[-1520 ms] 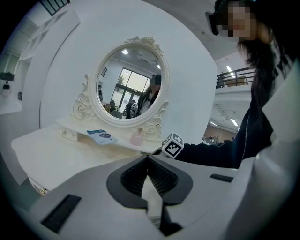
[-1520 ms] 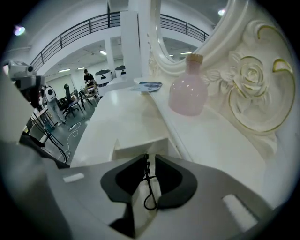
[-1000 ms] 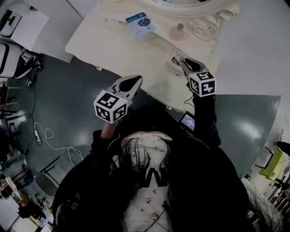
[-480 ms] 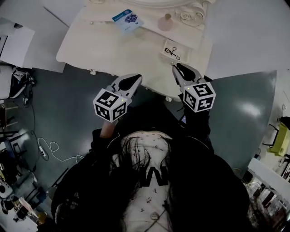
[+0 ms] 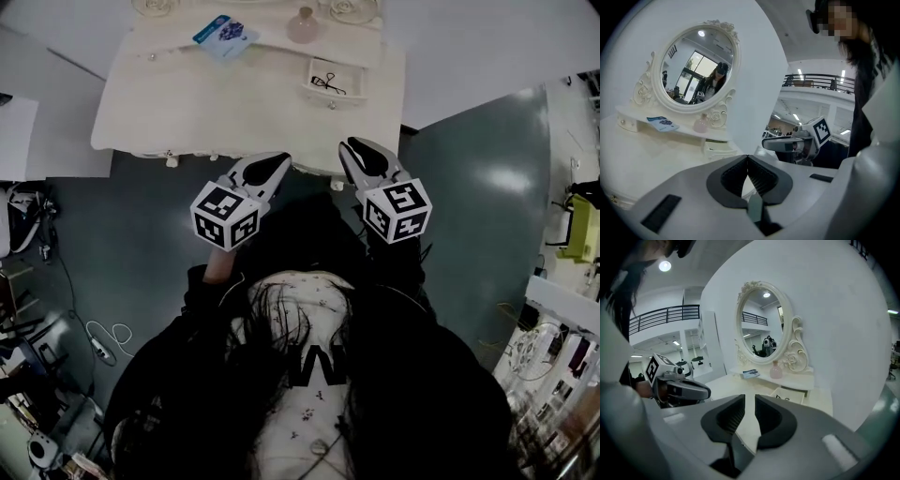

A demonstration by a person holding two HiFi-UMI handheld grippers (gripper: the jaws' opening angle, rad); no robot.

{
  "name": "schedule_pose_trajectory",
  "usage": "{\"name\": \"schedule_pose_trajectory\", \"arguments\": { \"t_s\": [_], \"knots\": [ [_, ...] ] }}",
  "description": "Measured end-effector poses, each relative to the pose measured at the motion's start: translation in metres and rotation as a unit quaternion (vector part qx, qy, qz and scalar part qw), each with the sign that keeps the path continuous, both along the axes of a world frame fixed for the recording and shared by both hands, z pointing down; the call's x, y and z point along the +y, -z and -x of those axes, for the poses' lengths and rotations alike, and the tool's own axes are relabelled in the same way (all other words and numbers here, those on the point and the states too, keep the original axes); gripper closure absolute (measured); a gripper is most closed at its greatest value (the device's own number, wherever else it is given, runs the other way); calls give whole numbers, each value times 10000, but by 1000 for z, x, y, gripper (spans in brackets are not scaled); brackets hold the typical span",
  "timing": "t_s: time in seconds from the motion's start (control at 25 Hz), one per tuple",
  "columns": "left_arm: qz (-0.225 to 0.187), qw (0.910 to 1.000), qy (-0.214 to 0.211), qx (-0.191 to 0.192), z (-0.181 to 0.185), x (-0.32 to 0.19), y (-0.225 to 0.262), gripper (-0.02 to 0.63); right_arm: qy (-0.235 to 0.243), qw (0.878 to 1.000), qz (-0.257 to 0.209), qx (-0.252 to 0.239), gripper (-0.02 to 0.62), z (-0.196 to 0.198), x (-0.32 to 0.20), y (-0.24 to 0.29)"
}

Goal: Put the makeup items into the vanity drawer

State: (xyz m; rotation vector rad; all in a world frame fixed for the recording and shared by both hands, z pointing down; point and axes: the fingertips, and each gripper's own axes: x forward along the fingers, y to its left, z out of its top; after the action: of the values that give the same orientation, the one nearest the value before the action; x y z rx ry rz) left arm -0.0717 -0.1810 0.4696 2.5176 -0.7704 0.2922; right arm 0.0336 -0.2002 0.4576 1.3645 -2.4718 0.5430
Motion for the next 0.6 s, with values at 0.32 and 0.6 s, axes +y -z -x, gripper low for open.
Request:
{"name": "schedule_pose_trajectory", "arguments": {
  "t_s": [0.32, 0.6],
  "knots": [
    [-65, 9998, -61, 150, -12, 2, 3, 606, -129, 9998, -111, 145, 555, -10, 10, 9],
    [-78, 9998, 150, 99, -20, 18, 8, 606, 111, 9996, -196, 170, 557, -15, 35, 17]
  ]
}}
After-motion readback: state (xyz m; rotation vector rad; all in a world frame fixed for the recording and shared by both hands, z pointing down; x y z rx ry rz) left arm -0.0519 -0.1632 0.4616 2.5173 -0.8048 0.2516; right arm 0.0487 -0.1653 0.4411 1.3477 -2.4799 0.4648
